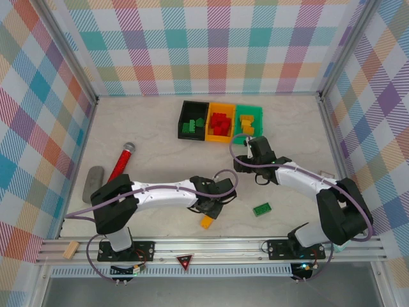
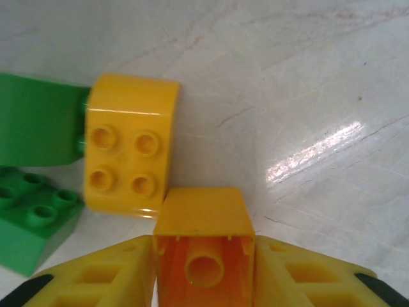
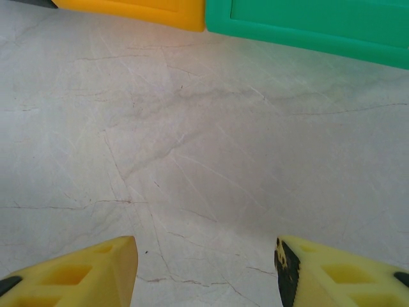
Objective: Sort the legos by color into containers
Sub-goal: Pick up the lego from the middle-left of the table, then place the lego in the container.
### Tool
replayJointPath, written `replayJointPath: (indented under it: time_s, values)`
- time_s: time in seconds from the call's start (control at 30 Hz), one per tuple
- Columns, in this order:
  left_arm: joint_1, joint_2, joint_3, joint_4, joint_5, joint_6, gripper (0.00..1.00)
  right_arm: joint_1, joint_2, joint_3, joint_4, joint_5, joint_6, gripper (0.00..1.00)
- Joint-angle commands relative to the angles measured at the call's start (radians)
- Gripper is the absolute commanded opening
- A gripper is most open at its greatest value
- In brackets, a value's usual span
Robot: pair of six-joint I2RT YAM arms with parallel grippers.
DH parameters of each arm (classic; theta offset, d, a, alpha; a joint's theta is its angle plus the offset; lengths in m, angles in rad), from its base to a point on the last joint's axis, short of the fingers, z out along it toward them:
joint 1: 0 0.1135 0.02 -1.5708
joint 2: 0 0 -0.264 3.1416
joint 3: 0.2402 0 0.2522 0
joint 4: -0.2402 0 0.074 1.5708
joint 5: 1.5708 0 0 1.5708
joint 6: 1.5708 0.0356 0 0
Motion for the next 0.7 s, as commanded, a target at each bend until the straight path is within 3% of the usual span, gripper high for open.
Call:
replayJointPath:
  time_s: [0.0,0.37,0.53,0.67]
  values:
    - [0.005,-0.115,0.014,0.001,-0.050,-0.033,0.40,-0.005,-0.028,-0.017,0.018,0.003,0.017,0.60]
    - [0.139,-0.327,-0.005,0.115,-0.042,-0.025,0.25,-0.031,-0.087,-0.047,0.024,0.022,0.041,0.60]
    - [0.200,-0.327,0.008,0.105,0.015,-0.006,0.25,-0.043,-0.107,-0.057,0.024,0.013,0.048,0.60]
    - [0.207,-0.296,0.052,0.080,-0.007,0.022,0.25,-0.049,-0.125,-0.062,0.016,0.030,0.048,0.60]
